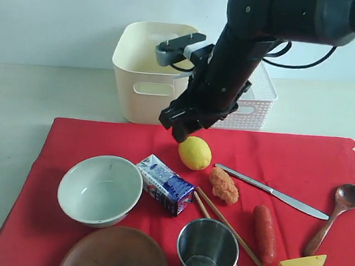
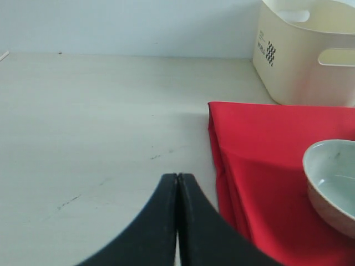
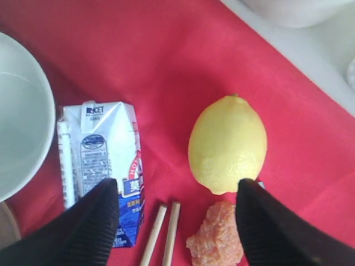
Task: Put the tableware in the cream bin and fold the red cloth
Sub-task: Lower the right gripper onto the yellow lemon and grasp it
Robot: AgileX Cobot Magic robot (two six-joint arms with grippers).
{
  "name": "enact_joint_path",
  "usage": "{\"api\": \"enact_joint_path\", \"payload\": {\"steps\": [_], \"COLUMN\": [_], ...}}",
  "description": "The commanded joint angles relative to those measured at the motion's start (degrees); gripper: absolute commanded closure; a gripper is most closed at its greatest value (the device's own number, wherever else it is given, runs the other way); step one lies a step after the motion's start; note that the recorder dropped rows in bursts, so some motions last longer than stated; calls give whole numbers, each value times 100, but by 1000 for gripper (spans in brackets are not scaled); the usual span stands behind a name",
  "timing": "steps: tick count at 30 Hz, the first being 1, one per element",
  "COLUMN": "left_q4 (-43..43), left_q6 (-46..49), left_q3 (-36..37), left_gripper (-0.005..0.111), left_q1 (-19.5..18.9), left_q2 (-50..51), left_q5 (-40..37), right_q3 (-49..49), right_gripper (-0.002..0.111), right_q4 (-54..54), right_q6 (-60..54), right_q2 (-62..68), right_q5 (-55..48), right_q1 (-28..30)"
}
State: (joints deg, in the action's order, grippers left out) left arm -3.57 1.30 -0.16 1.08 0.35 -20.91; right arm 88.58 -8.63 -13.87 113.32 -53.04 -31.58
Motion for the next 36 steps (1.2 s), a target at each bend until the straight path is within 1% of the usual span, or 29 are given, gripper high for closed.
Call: {"api": "enact_joint_path", "payload": {"steps": [1,6,12,25,27,28,34,36], "left_q4": [6,6,6,6,6,6,6,6], "left_q6": [-6,-6,-6,-6,-6,-6,-6,-6], "left_q3": [16,16,16,16,16,16,16,16], "left_gripper": [107,107,107,107,107,107,107,107], "left_q1": [-14,-14,-14,-14,-14,-14,-14,-14], "left_q2": [-35,-35,-35,-35,-35,-35,-35,-35], "left_q5": [73,73,73,73,73,73,73,73], "right_q3": [-22,-22,-22,-22,-22,-22,-22,-22], "right_gripper": [43,39,39,40,45,50,87,97], "right_q4": [164,214,763,863,863,863,931,976], "right_q6": [74,227,794,799,771,771,758,758], "right_q2": [326,562,747,1183,1230,1238,1227,1202], "right_q5": [-19,115,348,689,765,812,945,945], "right_q1": [-11,-11,-11,-11,-11,-11,-11,-11]}}
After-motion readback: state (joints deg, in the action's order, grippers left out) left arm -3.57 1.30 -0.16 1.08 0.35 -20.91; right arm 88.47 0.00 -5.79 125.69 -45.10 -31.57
